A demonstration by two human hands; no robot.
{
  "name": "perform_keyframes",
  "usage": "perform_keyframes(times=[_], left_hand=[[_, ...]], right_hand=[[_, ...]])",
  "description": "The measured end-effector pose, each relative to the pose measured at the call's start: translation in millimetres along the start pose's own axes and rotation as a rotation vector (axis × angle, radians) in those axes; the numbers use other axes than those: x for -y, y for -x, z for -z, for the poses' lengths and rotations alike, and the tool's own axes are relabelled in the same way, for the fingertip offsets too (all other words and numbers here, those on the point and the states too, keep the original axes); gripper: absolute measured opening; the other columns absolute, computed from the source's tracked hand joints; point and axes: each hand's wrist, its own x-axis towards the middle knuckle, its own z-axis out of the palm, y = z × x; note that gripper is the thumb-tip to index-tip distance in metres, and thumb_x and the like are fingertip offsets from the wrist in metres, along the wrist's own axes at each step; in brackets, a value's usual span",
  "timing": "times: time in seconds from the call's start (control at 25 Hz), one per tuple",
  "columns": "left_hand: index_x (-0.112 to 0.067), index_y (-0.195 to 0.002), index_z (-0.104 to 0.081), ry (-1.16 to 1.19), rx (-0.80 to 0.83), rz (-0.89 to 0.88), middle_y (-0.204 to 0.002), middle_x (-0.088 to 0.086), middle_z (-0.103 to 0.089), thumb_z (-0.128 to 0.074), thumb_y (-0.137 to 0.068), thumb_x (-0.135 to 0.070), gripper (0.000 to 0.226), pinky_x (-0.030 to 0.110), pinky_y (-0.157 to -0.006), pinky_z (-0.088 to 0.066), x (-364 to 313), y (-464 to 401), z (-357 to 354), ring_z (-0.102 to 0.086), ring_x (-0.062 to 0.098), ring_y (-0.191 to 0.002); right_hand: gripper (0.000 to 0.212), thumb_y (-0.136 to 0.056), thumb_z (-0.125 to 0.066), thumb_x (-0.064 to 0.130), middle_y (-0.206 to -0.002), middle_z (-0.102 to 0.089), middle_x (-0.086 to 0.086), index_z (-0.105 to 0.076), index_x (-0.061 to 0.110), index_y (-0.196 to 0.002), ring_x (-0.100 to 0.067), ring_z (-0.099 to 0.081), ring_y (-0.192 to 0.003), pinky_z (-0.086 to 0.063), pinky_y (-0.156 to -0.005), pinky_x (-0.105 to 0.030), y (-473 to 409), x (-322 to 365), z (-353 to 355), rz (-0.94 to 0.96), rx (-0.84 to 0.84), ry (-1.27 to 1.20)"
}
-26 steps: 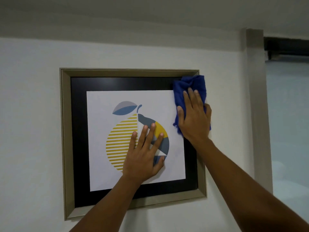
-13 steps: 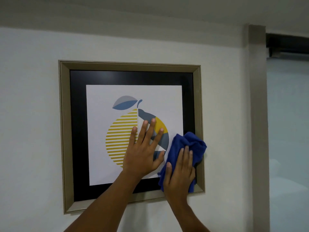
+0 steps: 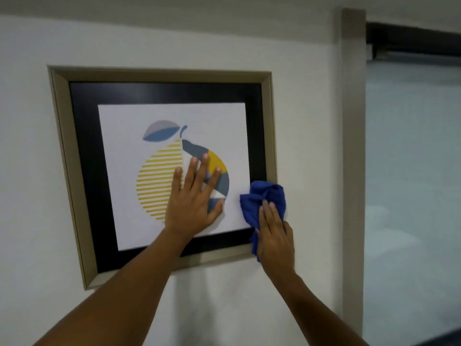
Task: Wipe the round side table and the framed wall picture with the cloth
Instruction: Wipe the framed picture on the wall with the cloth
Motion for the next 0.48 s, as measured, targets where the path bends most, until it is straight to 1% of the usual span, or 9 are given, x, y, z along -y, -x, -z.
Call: perform_keyframes(times=[0.04,0.08,0.12,0.2,0.28,0.36,0.48], left_hand=[[-0.020,-0.160,-0.013,0.018,0.029,0.012,-0.168,0.017,-0.009,-0.037,-0.095,-0.060,0.080,0.061,-0.122,-0.007,-5.6,3.8,1.4,-0.004,0.036,-0.155],[-0.020,-0.160,-0.010,0.050,0.061,0.019,-0.168,0.017,-0.007,-0.036,-0.095,-0.061,0.081,0.061,-0.122,-0.005,-15.7,9.9,2.2,-0.002,0.036,-0.155],[-0.019,-0.160,-0.009,0.095,0.086,0.012,-0.168,0.017,-0.006,-0.036,-0.096,-0.062,0.082,0.061,-0.122,-0.004,-29.2,18.3,1.0,-0.001,0.035,-0.155],[-0.018,-0.160,-0.010,0.192,0.136,-0.066,-0.168,0.018,-0.005,-0.038,-0.096,-0.062,0.083,0.061,-0.123,-0.003,-62.0,39.6,-7.2,-0.001,0.035,-0.155],[-0.017,-0.160,-0.013,0.265,0.155,-0.150,-0.167,0.018,-0.006,-0.038,-0.097,-0.062,0.080,0.059,-0.123,-0.005,-98.3,54.3,-14.9,-0.001,0.034,-0.155],[-0.019,-0.160,-0.014,0.331,0.191,-0.169,-0.167,0.016,-0.005,-0.031,-0.099,-0.063,0.077,0.056,-0.123,-0.002,-136.8,63.0,-18.9,-0.001,0.032,-0.155],[-0.021,-0.160,-0.011,0.421,0.279,-0.216,-0.167,0.013,-0.001,-0.019,-0.099,-0.064,0.074,0.056,-0.122,-0.001,-198.7,87.4,-25.9,-0.003,0.031,-0.155]], right_hand=[[0.053,-0.090,-0.067,0.015,-0.144,-0.050,-0.021,-0.051,-0.007,-0.136,-0.038,-0.048,-0.132,-0.053,-0.093,-0.049,8.7,-4.2,4.0,0.016,0.010,0.001],[0.062,-0.081,-0.077,0.011,-0.144,-0.050,-0.021,-0.052,-0.006,-0.135,-0.037,-0.049,-0.132,-0.053,-0.094,-0.049,19.2,-8.9,6.7,0.026,0.045,-0.008],[0.067,-0.077,-0.081,0.009,-0.144,-0.050,-0.020,-0.052,-0.006,-0.136,-0.036,-0.049,-0.132,-0.051,-0.097,-0.047,29.1,-12.4,10.3,0.022,0.078,-0.023],[0.068,-0.078,-0.081,0.008,-0.146,-0.048,-0.019,-0.050,-0.005,-0.137,-0.034,-0.048,-0.134,-0.047,-0.101,-0.045,46.8,-17.7,13.7,-0.004,0.118,-0.074],[0.062,-0.084,-0.075,0.009,-0.147,-0.048,-0.017,-0.049,-0.005,-0.138,-0.031,-0.044,-0.137,-0.046,-0.104,-0.042,55.6,-22.4,15.6,-0.003,0.082,-0.122],[0.056,-0.090,-0.069,0.010,-0.149,-0.046,-0.016,-0.047,-0.005,-0.140,-0.028,-0.040,-0.141,-0.043,-0.107,-0.040,67.8,-39.0,18.8,-0.033,0.061,-0.140],[0.051,-0.096,-0.058,0.013,-0.152,-0.041,-0.015,-0.043,-0.002,-0.143,-0.025,-0.034,-0.144,-0.035,-0.111,-0.036,119.9,-76.4,33.2,-0.117,0.109,-0.120]])
